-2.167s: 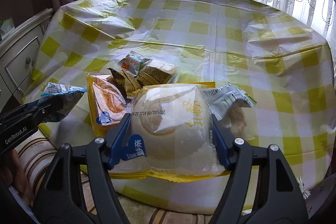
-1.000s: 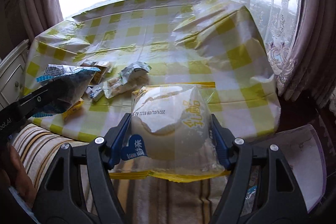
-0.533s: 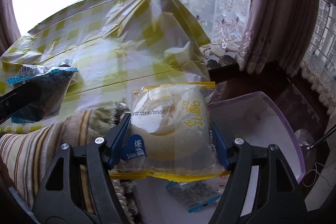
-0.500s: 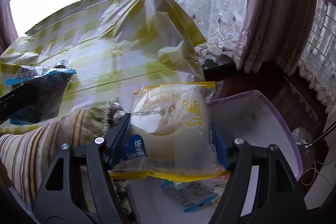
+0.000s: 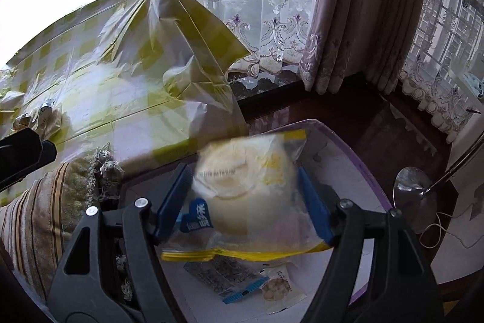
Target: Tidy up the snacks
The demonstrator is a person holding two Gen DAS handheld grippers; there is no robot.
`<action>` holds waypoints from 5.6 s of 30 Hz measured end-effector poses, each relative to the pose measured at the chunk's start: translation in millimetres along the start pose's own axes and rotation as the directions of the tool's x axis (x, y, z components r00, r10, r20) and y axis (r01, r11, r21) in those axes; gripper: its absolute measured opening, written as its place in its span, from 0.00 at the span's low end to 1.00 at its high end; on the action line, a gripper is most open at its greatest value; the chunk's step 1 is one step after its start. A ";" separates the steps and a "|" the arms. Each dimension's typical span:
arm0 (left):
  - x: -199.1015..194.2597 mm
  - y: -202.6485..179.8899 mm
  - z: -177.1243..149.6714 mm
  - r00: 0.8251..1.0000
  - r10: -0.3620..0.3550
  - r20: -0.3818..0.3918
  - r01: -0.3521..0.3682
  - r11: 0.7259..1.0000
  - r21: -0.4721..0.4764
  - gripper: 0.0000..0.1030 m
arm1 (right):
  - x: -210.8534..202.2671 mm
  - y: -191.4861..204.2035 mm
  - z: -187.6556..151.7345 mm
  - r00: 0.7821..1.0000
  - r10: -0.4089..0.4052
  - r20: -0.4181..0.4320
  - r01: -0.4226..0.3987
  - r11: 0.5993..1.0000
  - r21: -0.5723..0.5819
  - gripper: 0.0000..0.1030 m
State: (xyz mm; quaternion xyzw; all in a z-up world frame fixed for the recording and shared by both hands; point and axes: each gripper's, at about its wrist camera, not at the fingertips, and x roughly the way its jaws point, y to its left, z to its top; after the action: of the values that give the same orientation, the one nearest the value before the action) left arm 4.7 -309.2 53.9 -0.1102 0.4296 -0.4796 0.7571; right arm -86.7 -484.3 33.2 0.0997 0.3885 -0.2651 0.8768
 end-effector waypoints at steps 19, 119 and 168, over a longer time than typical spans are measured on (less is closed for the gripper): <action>-52.2 -16.4 -5.4 0.782 0.521 0.342 -0.614 0.737 0.282 0.87 | -24.1 44.4 8.6 0.988 -0.064 0.137 0.073 0.996 -0.058 0.93; -187.6 285.3 -19.3 0.639 0.762 0.106 -0.573 0.563 -0.596 0.57 | 132.2 390.2 85.0 0.966 0.257 -0.040 -0.259 0.937 -0.233 0.63; -186.2 289.2 -20.0 0.672 0.727 0.139 -0.534 0.606 -0.590 0.56 | 145.1 430.0 105.9 0.800 0.393 -0.453 -0.565 0.238 -0.790 0.59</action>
State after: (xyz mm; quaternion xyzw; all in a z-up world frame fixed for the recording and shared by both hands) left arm 140.5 -2.3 -24.1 -0.2282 0.4002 -0.0158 0.8874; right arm 294.0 -219.8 -15.0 -0.2520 0.4857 0.2772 0.7897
